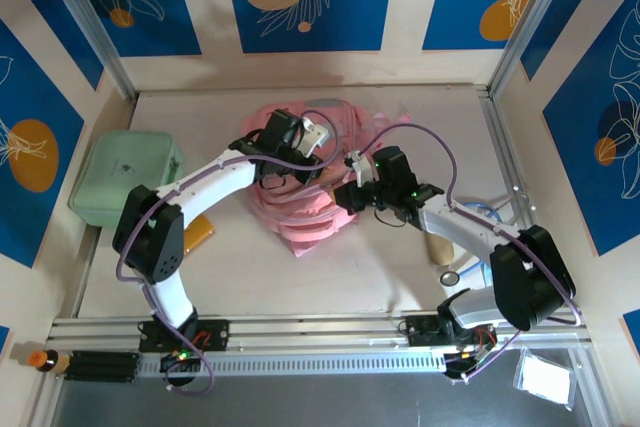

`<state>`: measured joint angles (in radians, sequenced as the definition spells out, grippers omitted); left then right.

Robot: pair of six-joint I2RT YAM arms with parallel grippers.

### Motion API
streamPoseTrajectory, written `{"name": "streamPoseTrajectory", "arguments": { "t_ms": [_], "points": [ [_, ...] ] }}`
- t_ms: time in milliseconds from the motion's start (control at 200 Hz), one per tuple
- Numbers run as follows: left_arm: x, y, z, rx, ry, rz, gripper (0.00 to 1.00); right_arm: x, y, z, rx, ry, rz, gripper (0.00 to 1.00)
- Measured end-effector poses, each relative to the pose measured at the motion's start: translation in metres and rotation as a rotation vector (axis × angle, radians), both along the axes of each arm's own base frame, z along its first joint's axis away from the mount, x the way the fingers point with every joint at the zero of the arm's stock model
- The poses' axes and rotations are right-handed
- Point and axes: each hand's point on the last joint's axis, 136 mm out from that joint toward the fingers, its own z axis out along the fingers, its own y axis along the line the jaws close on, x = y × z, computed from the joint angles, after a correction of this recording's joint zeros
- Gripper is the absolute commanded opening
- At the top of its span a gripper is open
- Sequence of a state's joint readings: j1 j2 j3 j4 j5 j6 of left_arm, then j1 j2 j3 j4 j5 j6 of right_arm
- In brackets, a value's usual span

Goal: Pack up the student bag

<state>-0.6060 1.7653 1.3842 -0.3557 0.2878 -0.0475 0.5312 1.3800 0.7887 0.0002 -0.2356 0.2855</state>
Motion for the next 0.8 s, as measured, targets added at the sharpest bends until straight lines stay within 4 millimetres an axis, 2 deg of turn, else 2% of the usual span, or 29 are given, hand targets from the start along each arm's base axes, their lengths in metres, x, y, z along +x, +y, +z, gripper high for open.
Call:
{"name": "streamPoseTrajectory", "arguments": {
  "t_ms": [115,235,335,410,620,695,800],
  "points": [
    [0.004,-0.005,0.002,-0.028,0.006,0.009,0.00,0.000,0.005,-0.002,0.008,0.005,0.003,0.00],
    [0.006,-0.008,0.004,-0.047,0.019,0.015,0.00,0.000,0.009,-0.005,0.014,0.022,-0.003,0.10],
    [0.008,-0.009,0.005,-0.059,0.020,0.020,0.00,0.006,0.004,-0.005,0.027,0.049,-0.055,0.19],
    [0.011,-0.010,0.007,-0.074,0.011,0.023,0.00,0.013,-0.010,-0.001,0.056,0.074,-0.120,0.28],
    [0.009,-0.005,0.006,-0.104,-0.018,0.020,0.00,0.040,-0.070,0.022,0.219,0.179,-0.357,0.52],
    [0.008,-0.003,0.010,-0.116,-0.037,0.021,0.00,0.044,-0.079,0.030,0.291,0.242,-0.416,0.56],
    [0.008,-0.001,0.012,-0.127,-0.052,0.022,0.00,0.046,-0.080,0.033,0.361,0.358,-0.465,0.59]
  ]
}}
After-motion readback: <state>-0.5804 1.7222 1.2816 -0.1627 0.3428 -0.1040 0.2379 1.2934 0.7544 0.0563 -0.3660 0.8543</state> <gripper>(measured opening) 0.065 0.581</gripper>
